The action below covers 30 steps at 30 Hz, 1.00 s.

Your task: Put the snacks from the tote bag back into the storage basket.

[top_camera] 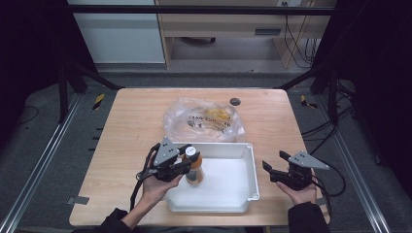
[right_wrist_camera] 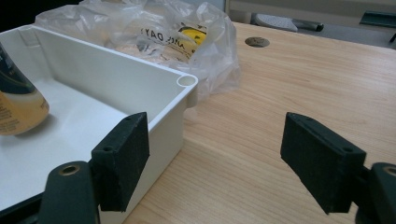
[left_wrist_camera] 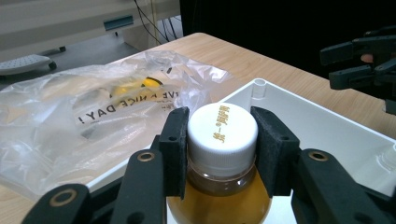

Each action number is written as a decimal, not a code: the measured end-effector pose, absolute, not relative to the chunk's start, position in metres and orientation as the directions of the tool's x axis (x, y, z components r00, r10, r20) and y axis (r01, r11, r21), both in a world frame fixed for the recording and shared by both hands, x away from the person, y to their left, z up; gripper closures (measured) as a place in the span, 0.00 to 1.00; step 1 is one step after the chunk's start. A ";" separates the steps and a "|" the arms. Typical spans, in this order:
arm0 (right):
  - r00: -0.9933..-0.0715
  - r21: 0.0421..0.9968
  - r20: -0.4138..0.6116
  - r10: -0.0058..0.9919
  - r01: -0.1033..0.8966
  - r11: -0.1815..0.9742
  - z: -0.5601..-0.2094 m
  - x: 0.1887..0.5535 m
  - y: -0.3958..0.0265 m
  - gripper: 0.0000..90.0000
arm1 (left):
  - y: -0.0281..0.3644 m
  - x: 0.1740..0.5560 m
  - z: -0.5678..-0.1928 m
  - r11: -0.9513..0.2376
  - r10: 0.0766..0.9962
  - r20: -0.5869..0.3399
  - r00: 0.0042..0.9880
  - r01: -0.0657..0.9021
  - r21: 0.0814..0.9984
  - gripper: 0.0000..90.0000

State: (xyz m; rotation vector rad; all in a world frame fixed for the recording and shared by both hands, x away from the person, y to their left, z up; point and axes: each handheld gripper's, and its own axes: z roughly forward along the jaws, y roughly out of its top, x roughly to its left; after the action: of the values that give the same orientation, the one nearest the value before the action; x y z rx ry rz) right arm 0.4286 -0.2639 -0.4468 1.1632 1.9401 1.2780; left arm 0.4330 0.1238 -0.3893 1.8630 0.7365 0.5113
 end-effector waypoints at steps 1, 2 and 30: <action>-0.484 0.913 0.023 0.875 0.366 0.179 -0.447 0.429 -0.264 0.26 | 0.124 0.433 -0.389 -0.289 0.691 0.016 0.722 0.257 0.922 0.65; -0.484 0.913 0.022 0.875 0.366 0.179 -0.447 0.429 -0.264 0.26 | 0.122 0.433 -0.392 -0.295 0.688 0.015 0.726 0.260 0.919 0.65; -0.485 0.911 0.019 0.874 0.368 0.184 -0.448 0.428 -0.262 0.26 | 0.120 0.425 -0.403 -0.287 0.683 0.018 0.730 0.246 0.926 0.63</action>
State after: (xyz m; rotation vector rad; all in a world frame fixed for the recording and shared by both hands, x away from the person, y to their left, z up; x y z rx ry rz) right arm 0.4284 -0.2623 -0.4478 1.1615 1.9457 1.2722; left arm 0.4255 0.1195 -0.4029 1.8580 0.7203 0.5083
